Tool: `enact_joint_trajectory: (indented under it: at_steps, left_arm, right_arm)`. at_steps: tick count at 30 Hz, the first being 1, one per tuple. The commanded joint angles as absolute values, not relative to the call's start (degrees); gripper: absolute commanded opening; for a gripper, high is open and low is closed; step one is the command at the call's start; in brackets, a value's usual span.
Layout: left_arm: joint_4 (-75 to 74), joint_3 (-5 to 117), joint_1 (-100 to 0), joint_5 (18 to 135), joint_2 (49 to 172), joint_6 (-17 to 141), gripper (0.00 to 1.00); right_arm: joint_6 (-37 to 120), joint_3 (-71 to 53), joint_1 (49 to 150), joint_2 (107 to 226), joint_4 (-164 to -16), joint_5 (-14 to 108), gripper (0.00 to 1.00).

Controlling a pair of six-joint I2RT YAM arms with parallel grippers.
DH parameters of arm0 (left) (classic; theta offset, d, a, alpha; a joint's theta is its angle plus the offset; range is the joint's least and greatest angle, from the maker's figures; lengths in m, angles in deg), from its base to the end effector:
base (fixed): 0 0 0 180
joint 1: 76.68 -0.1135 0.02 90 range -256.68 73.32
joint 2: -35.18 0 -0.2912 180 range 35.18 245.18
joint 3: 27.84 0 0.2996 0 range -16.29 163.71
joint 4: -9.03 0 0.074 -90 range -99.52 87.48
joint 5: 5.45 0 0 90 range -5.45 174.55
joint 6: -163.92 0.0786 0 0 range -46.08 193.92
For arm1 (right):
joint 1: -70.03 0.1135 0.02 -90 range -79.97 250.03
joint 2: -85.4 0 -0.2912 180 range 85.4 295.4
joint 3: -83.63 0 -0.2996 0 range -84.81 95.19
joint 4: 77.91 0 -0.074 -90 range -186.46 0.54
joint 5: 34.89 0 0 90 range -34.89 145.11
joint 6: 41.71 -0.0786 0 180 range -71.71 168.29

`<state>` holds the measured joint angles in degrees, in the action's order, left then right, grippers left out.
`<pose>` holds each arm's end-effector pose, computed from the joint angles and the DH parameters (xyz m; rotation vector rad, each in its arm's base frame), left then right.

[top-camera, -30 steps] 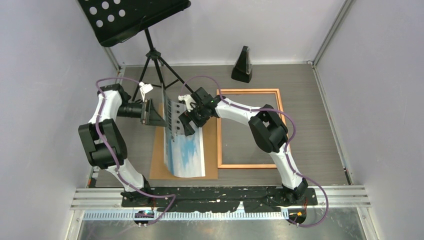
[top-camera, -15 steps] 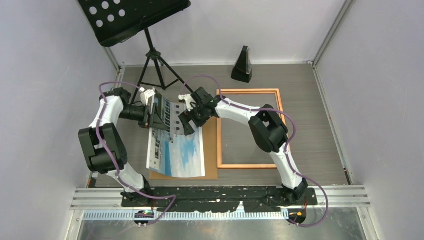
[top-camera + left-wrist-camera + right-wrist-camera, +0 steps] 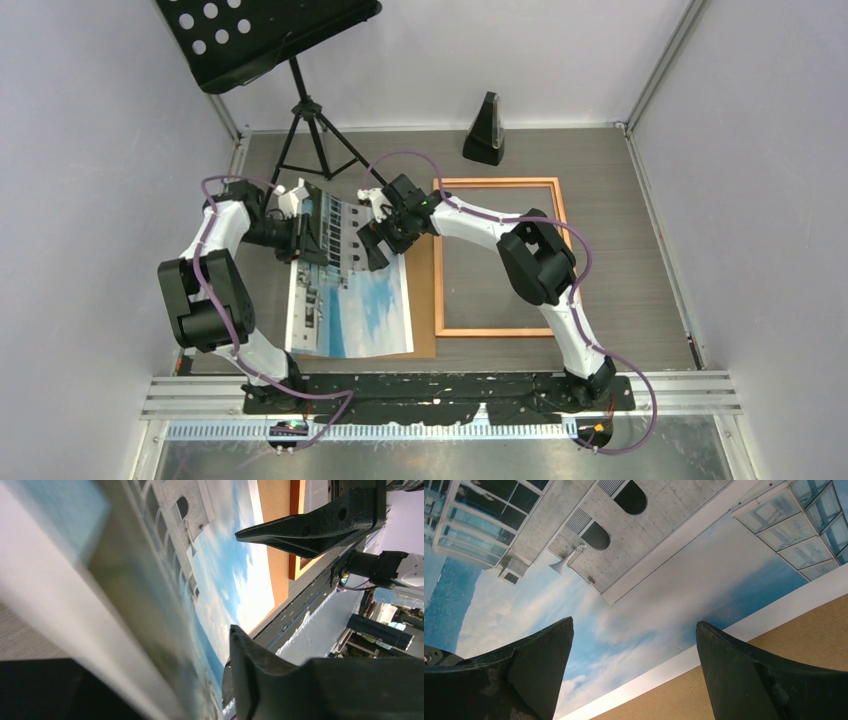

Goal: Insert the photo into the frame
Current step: Pick up the photo at the center of the board.

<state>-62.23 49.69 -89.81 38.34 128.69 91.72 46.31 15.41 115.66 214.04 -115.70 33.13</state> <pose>0.3362 0.0202 0.1934 0.1366 2.6745 -1.0839 0.3800 0.4306 0.1343 -1.1226 2.3678 0.8011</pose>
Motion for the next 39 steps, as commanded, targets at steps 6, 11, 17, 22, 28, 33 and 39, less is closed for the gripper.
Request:
enact_joint_trajectory:
  at_steps: [6,11,17,22,28,33,39]
  left_arm:
    - [-61.2,50.5,-89.5,39.8,125.5,89.1,0.15]
    - [-62.1,53.4,-89.5,38.9,125.0,88.8,0.0]
    - [-64.0,57.6,-89.5,33.8,123.0,87.9,0.0]
    - [-65.8,59.6,-89.5,28.2,118.8,87.6,0.0]
    - [-64.5,59.4,-89.0,27.0,114.6,85.8,0.0]
    - [-63.6,61.3,-87.1,25.6,112.2,83.3,0.0]
    - [-60.9,66.1,-81.6,32.2,109.2,76.4,0.0]
  right_arm:
    - [45.3,13.3,114.7,216.5,-118.6,35.7,1.0]
    - [45.4,13.2,112.9,213.1,-118.7,35.8,1.0]
    - [47.2,13.5,109.9,205.2,-120.6,37.2,0.96]
    - [46.8,12.8,106.9,197.6,-122.1,36.6,0.95]
    - [43.3,6.6,102.1,190.4,-119.1,29.7,0.95]
    - [38.7,-2.8,99.9,186.0,-111.6,23.9,0.97]
    - [34.6,-4.6,98.5,182.6,-106.4,20.8,0.98]
